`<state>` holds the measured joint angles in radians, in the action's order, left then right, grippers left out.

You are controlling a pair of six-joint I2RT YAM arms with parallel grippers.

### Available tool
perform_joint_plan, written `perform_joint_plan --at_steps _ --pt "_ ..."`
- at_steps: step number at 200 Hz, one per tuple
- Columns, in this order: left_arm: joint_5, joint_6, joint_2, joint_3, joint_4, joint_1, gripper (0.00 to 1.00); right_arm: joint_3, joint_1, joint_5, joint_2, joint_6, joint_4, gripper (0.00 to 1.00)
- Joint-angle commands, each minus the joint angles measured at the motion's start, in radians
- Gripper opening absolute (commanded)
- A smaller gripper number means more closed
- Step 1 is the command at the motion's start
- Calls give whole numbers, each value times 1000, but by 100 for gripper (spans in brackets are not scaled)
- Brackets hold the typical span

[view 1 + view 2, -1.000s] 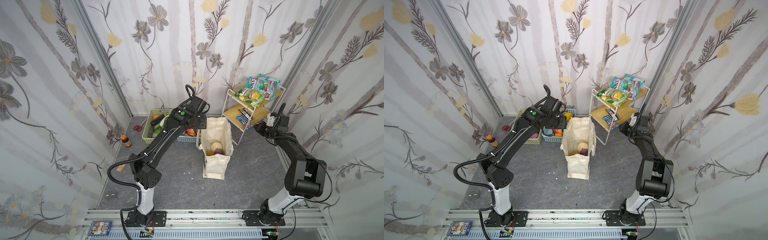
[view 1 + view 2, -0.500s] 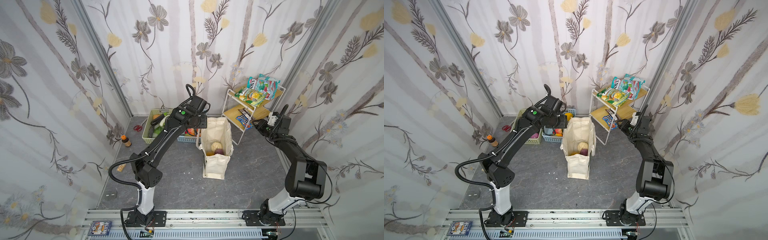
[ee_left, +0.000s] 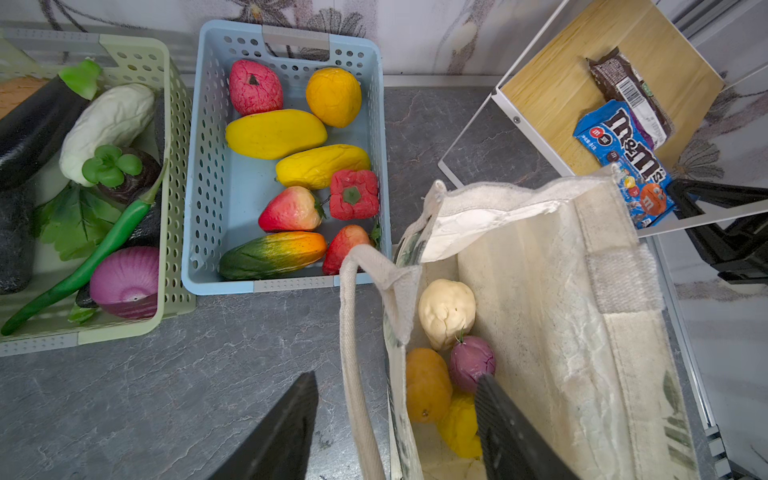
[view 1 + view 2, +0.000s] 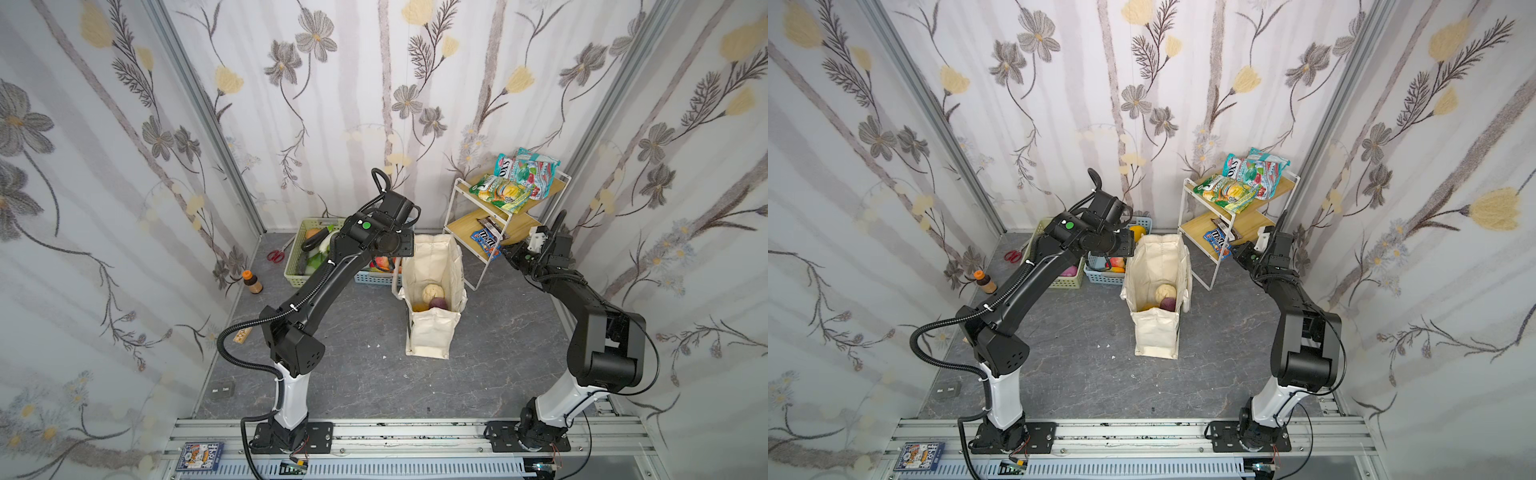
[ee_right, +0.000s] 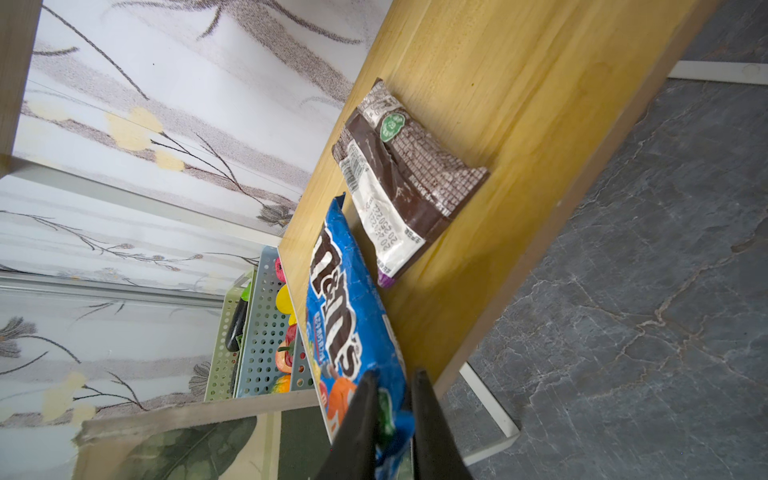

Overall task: Place the food into the grocery bag and tie it
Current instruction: 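Close the right gripper on the blue M&M's pack on the shelf, then lift the M&M's pack with the right gripper and carry it toward the bag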

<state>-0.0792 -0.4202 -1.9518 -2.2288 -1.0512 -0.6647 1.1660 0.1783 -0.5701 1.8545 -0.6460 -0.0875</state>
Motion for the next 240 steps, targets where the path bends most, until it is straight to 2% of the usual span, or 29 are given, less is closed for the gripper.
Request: perform_joint_plan --at_steps 1,93,139,201,240 --pt "-19 -12 6 1 -1 1 63 -16 7 -6 -19 -2 -24 12" --pt "-16 -12 1 -2 11 1 63 -106 34 -43 -161 -6 -50 3" --pt "-9 -17 2 0 19 0 63 -158 37 -37 -282 -3 -22 0" --pt "5 -11 2 3 20 0 63 -178 61 92 -450 21 90 0" --pt "21 -10 -7 -6 14 -3 63 -189 61 115 -579 75 232 0"
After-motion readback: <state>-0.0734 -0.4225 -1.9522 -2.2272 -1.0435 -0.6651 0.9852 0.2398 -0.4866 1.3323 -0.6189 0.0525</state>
